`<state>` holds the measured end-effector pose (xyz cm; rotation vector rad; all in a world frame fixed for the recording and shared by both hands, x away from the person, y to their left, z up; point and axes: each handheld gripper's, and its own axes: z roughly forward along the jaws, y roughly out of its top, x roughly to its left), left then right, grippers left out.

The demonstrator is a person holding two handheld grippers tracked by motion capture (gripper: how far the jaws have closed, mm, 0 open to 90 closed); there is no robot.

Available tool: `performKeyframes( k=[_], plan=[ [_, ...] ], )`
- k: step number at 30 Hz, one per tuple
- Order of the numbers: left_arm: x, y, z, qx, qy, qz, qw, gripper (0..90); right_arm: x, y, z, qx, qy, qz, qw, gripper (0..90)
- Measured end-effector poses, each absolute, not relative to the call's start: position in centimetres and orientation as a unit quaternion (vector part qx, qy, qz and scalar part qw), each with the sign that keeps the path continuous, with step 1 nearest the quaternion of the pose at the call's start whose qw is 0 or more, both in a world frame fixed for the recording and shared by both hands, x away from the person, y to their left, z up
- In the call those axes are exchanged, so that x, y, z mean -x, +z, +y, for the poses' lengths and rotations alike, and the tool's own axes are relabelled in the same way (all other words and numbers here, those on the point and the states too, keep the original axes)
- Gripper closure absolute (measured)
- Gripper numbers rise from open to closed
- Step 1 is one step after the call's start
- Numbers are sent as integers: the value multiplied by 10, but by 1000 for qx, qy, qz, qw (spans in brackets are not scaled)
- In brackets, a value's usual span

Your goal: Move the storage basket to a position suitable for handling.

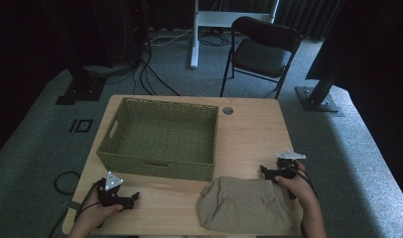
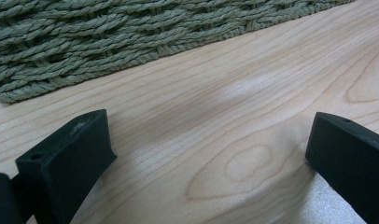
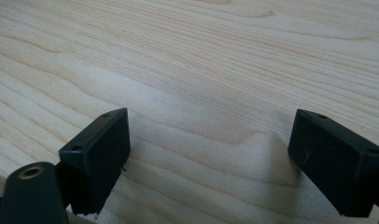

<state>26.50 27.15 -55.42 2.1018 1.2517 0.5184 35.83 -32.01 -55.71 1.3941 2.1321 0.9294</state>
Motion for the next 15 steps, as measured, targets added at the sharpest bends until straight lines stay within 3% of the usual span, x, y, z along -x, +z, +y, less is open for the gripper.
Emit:
performKeyframes(
  k=[15],
  plan=[
    [-264,-553,278,-810,185,456,320,12,-362,-556,-320,-502,343,767,204,139]
  ],
)
